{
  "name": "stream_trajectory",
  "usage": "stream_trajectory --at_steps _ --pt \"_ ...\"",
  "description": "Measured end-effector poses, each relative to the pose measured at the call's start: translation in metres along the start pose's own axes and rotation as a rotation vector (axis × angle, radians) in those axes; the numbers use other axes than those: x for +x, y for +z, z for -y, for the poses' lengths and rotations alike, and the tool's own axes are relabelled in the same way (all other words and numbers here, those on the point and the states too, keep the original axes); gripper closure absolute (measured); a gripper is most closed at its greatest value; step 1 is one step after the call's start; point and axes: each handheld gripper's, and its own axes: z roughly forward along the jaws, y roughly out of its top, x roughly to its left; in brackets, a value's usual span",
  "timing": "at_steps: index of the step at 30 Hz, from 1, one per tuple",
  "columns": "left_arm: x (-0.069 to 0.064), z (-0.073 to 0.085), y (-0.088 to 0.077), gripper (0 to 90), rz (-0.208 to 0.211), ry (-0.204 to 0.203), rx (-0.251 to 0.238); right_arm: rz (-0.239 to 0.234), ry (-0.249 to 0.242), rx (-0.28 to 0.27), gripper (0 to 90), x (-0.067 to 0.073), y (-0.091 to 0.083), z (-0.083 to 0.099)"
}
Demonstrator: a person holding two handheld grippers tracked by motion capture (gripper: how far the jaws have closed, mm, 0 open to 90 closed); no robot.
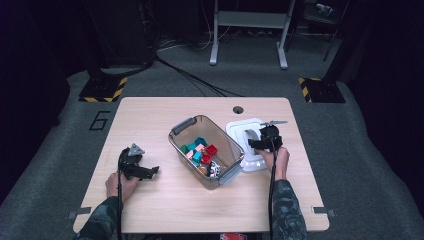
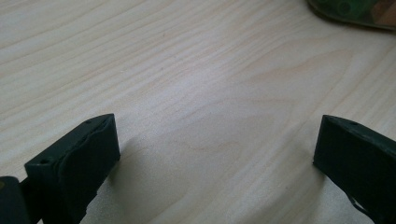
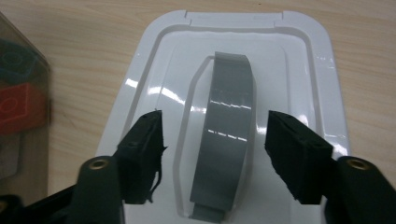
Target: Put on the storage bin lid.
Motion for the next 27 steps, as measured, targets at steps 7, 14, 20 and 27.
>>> stream_trajectory --at_steps 7,14,20,27 --pt "0.0 0.0 0.0 0.0 0.001 0.001 0.003 0.028 -0.009 0.036 54.7 0.002 0.014 -0.003" --pt "0.0 0.0 0.0 0.0 0.002 0.002 0.003 0.037 -0.007 0.023 63.5 -0.002 0.015 -0.001" --pt "0.0 0.0 0.0 0.0 0.002 0.0 0.003 0.041 0.005 0.016 66.6 -0.005 0.005 0.004" --pt "0.0 0.0 0.0 0.0 0.001 0.001 0.003 0.046 -0.012 -0.014 66.8 -0.009 -0.014 0.003"
